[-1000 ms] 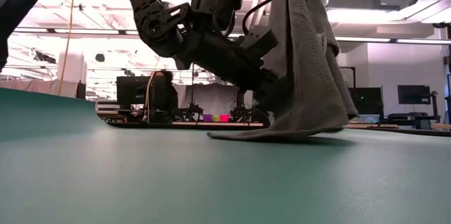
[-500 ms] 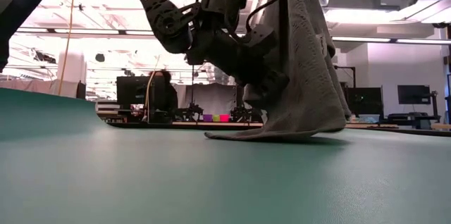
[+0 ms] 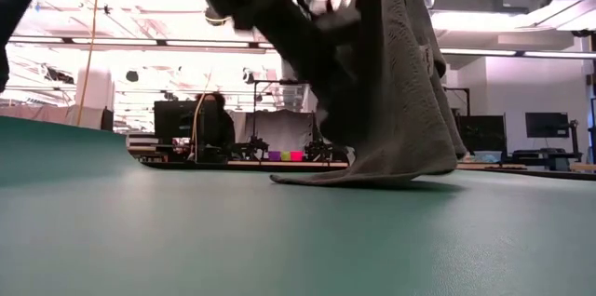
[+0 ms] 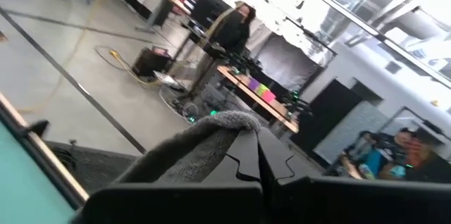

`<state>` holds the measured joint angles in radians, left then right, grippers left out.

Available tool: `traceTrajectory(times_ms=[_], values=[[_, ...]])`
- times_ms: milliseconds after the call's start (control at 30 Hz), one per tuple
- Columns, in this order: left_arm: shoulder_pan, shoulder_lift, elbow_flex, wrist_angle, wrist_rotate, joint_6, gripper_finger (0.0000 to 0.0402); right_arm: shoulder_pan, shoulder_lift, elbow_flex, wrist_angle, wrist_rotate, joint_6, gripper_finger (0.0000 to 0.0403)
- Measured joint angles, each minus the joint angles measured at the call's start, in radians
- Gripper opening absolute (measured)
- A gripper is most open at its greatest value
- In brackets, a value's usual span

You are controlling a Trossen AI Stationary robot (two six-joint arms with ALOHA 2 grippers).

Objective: Roll towel
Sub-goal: Roll the gray towel

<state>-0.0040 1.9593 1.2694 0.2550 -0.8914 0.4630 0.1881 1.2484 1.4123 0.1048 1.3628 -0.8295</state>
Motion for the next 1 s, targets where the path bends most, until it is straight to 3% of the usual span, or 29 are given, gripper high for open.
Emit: traceTrajectory(times_ms=[233, 400, 567, 800, 1000], values=[[-0.030, -0.274, 0.000, -0.233, -0.145, -0.020, 0.0000, -0.013, 0.000, 0.000, 0.010, 0.007, -0.011, 0.0000], [-0.027, -0.444, -0.008, -0.290, -0.076, -0.152, 0.0000, 0.002, 0.000, 0.000, 0.042, -0.003, -0.010, 0.0000], [-0.045, -0.575, -0.011, -0.312, -0.126, -0.108, 0.0000, 0.020, 0.000, 0.000, 0.057, -0.003, -0.011, 0.0000], [-0.153, -0.723, -0.009, -0.308, -0.362, 0.094, 0.0000, 0.075, 0.000, 0.000, 0.054, 0.031, -0.011, 0.0000], [-0.315, -0.801, -0.009, -0.300, -0.536, 0.140, 0.0000, 0.159, 0.006, 0.000, 0.072, 0.077, 0.007, 0.0000]])
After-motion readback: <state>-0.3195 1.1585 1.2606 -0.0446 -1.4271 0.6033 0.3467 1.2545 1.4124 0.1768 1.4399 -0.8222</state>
